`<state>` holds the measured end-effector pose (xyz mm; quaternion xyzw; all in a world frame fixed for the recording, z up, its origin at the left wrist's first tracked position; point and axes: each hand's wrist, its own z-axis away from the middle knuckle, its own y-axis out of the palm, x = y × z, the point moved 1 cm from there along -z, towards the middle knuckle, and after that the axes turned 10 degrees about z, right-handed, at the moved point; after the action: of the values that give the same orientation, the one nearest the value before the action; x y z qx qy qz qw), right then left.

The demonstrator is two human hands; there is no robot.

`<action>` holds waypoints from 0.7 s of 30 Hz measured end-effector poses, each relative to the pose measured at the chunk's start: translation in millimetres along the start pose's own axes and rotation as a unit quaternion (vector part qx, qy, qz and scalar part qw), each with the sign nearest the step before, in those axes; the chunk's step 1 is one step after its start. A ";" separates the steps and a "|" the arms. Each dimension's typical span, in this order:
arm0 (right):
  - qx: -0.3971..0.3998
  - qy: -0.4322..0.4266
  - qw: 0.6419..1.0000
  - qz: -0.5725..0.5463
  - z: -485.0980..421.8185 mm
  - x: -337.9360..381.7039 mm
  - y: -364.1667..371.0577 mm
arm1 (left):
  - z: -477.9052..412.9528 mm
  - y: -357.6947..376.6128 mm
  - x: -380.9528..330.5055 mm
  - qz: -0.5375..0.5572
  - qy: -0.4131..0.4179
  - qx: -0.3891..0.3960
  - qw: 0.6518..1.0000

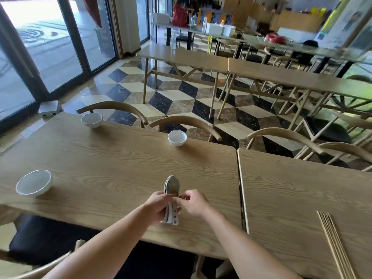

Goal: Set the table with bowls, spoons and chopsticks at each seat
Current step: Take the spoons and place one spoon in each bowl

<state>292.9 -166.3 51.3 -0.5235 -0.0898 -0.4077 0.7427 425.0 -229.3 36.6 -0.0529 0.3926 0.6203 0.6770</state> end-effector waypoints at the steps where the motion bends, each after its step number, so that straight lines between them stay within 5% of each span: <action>1: 0.018 -0.005 1.000 -0.014 0.8 -4.6 4.1 | 1.2 5.8 5.8 0.003 0.001 -0.011 1.000; 7: 0.073 -0.020 0.993 -0.090 11.9 -24.3 12.4 | 15.9 7.9 38.4 0.029 -0.002 -0.034 0.999; 13: 0.131 0.061 0.984 -0.108 29.4 -26.1 14.8 | 14.8 -4.7 50.6 0.004 -0.011 -0.031 0.999; 21: 0.093 0.172 0.956 -0.220 13.3 -32.8 -5.8 | -20.2 -9.9 28.7 0.028 -0.014 -0.035 0.999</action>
<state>271.4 -138.9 42.8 -0.3417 -0.1115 -0.6349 0.6839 422.1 -219.9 1.5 -0.0574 0.3625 0.6531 0.6624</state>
